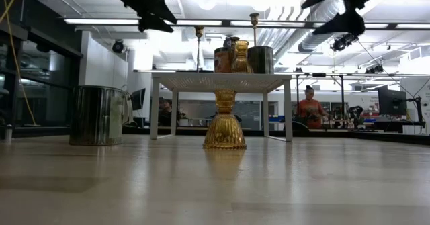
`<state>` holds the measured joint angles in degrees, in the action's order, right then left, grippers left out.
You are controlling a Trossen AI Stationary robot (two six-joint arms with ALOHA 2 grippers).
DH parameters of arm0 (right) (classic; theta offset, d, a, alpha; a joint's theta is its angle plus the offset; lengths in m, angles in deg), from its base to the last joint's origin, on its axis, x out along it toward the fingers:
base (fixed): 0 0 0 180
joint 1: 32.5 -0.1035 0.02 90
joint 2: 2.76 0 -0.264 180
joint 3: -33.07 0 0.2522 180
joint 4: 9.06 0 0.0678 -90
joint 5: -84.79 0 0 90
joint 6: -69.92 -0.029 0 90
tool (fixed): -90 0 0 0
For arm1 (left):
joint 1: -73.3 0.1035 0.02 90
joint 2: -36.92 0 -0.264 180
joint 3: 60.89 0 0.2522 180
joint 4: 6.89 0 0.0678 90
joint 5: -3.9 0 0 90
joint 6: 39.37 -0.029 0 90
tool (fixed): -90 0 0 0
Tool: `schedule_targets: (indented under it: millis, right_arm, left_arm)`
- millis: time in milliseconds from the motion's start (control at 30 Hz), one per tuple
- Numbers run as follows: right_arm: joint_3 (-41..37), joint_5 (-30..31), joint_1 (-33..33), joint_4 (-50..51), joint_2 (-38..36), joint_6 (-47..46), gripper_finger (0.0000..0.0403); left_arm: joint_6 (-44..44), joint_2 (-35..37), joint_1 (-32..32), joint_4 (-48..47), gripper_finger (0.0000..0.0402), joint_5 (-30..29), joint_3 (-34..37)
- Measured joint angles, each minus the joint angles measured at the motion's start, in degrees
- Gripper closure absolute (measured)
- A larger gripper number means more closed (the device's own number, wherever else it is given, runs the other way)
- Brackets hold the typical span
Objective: Pick & Place candle stick holders
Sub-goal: Put the green and silver scented candle on the shelf
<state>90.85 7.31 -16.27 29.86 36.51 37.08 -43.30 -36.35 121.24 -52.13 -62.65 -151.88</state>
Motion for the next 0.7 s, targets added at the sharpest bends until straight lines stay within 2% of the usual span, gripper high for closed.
schedule_targets:
  millis: [167,367,567,700]
  right_arm:
    - [-8.08,-4.95,0.00,-5.02,-4.03,-2.27,0.0027]
    - [-19.33,-10.90,-0.01,-16.55,-10.99,-6.40,0.0027]
    - [-26.36,-11.35,-1.26,-22.31,-18.29,-8.17,0.0027]
    - [-29.20,-11.17,-2.96,-23.55,-22.09,-9.20,0.0027]
  left_arm:
    - [1.87,2.51,-3.18,-3.94,0.0185,-6.24,0.01]
    - [6.38,4.66,-9.75,-6.27,0.0185,-13.42,0.02]
    - [10.68,5.69,-16.94,-6.59,0.0185,-19.94,0.02]
    - [13.20,5.68,-20.38,-7.05,0.0185,-21.34,0.02]
